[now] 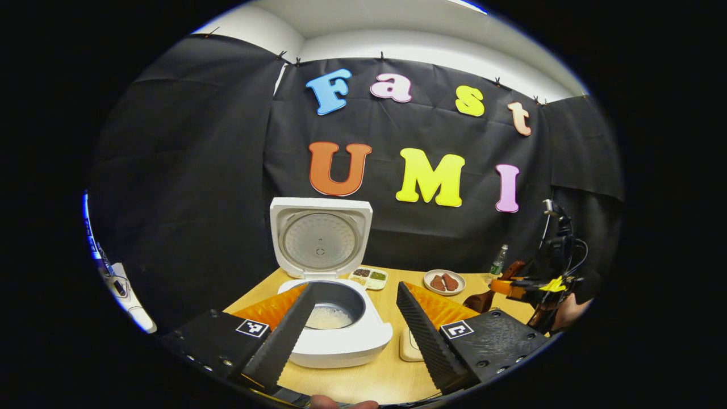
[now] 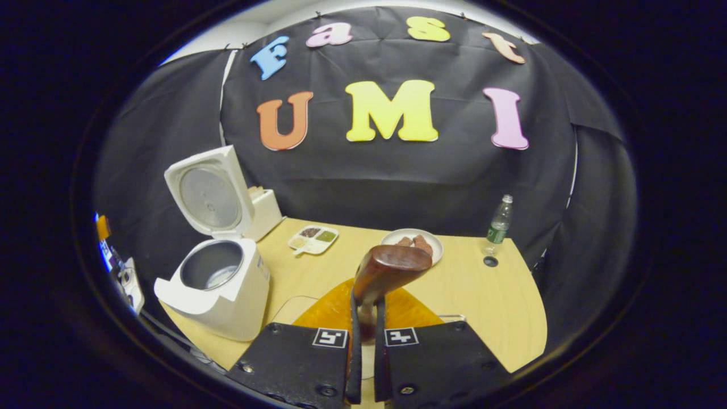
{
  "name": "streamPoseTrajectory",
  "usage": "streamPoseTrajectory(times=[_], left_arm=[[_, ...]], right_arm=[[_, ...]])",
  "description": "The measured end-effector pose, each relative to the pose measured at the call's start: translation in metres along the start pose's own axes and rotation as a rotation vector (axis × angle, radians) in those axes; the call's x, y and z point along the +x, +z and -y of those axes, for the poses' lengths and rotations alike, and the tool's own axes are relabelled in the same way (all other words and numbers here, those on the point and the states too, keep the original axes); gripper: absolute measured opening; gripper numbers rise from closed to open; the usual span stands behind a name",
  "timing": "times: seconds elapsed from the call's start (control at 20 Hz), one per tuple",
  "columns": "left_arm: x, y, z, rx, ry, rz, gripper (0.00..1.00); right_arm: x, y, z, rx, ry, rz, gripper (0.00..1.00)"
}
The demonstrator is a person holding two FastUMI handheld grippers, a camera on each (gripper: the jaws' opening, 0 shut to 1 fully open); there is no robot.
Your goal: Close the left gripper, press the button to open the rice cooker; take a wooden spoon from the chopstick holder with the right hand, scoop a spoonful of rice and pour it into the rice cooker, then put the wooden spoon back into the chopstick holder.
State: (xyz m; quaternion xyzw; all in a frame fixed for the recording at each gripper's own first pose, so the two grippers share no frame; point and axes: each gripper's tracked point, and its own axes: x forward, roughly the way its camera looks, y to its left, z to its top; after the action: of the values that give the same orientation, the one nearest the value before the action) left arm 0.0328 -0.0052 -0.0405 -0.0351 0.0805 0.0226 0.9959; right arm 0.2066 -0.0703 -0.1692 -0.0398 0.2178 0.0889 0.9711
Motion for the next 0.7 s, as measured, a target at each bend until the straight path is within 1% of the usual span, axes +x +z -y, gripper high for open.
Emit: streamPoseTrajectory(times=[0.2,0.3,0.4,0.5,0.55,0.7], left_arm=[[-0.009,0.007,-0.015,0.003,0.01,0.016,0.94],[-0.009,0.015,-0.02,0.016,0.017,0.027,0.94],[-0.012,0.018,-0.021,0.021,0.018,0.028,0.94],[-0.012,0.02,-0.023,0.02,0.017,0.021,0.94],[-0.013,0.02,-0.025,0.023,0.021,0.02,0.94],[-0.012,0.012,-0.027,0.028,0.031,-0.003,0.94]], right_arm=[[0.035,-0.052,0.001,-0.125,-0.072,-0.076,0.11],[0.045,-0.064,0.003,-0.178,-0.099,-0.081,0.11],[0.053,-0.071,-0.003,-0.226,-0.106,-0.069,0.1],[0.06,-0.073,-0.015,-0.24,-0.099,-0.055,0.11],[0.064,-0.073,-0.023,-0.229,-0.083,-0.055,0.11],[0.072,-0.078,-0.052,-0.142,0.001,-0.079,0.11]])
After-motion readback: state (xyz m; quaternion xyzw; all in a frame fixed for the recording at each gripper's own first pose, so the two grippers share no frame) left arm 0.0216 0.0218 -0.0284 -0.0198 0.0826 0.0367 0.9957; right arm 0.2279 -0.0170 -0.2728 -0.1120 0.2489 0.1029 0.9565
